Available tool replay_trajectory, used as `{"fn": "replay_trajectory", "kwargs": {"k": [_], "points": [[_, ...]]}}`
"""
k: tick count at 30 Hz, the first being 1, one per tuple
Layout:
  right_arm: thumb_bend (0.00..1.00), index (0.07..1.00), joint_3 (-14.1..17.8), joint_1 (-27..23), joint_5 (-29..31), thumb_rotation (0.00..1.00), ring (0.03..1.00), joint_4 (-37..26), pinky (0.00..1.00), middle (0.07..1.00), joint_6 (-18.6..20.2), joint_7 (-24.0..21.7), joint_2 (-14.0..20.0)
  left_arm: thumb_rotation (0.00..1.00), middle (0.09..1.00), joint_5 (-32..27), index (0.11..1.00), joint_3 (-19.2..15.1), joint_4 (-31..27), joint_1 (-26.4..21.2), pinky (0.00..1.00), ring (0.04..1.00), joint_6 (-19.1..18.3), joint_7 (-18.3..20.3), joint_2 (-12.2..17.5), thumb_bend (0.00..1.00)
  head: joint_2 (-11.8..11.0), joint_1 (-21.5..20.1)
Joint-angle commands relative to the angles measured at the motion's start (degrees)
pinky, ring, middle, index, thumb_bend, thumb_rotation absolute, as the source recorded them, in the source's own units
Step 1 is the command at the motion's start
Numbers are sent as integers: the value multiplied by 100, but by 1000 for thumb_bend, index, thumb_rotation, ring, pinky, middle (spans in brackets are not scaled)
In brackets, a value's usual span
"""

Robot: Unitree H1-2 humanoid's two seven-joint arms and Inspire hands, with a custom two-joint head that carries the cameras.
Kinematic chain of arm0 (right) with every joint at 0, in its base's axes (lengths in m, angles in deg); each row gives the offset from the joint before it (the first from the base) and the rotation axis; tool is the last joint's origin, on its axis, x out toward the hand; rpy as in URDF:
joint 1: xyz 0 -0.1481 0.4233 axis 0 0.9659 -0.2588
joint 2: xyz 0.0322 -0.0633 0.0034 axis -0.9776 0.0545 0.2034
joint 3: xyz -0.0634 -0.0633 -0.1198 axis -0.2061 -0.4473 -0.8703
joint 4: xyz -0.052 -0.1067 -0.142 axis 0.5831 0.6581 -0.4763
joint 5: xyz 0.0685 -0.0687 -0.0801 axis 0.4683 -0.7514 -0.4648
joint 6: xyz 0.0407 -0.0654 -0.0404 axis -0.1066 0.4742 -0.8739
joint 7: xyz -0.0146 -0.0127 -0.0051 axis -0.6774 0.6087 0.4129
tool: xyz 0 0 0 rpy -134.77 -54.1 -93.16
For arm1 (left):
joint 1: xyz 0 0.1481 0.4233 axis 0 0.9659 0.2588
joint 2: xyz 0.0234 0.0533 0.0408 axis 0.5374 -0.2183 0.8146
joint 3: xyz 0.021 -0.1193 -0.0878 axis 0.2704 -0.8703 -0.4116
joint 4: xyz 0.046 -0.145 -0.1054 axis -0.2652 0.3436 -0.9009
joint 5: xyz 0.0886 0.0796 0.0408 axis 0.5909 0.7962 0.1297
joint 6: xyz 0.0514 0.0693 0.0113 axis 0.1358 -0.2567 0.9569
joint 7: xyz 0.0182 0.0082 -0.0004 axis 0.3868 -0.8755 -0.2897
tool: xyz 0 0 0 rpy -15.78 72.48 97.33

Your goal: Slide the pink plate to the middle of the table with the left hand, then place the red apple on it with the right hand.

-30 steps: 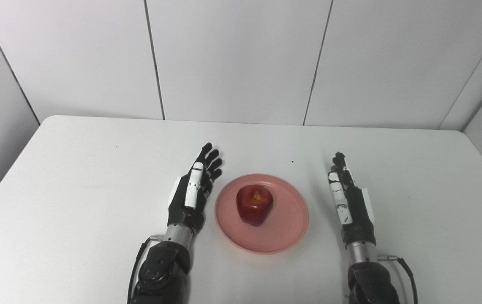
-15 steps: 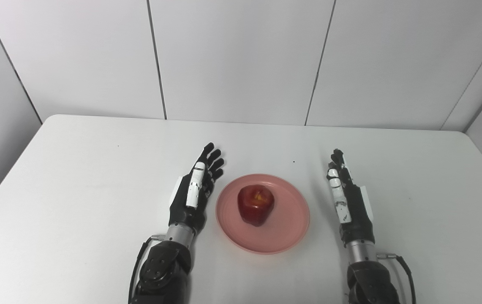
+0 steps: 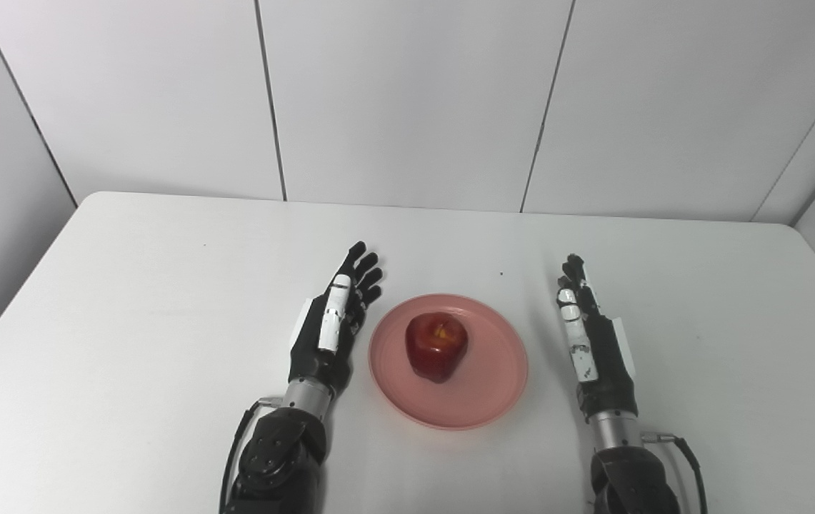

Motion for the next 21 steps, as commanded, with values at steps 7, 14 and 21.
{"fn": "replay_trajectory", "kwargs": {"k": [7, 14, 21], "points": [[325, 984, -19, 27, 17, 1000, 975, -132, 967, 979, -232, -20, -56, 1000, 941, -12, 923, -53, 113, 296, 945, 934, -43, -52, -4, 369, -28, -4], [328, 979, -13, 7, -2, 1000, 970, -57, 954, 974, -269, 17, -87, 1000, 941, -38, 923, -81, 86, 303, 940, 933, -71, -62, 0, 364, -50, -36], [339, 971, -33, 7, -50, 1000, 971, -56, 950, 971, -283, 13, -98, 1000, 945, -26, 926, -74, 43, 314, 947, 936, -85, -57, 13, 361, -62, -102]]}}
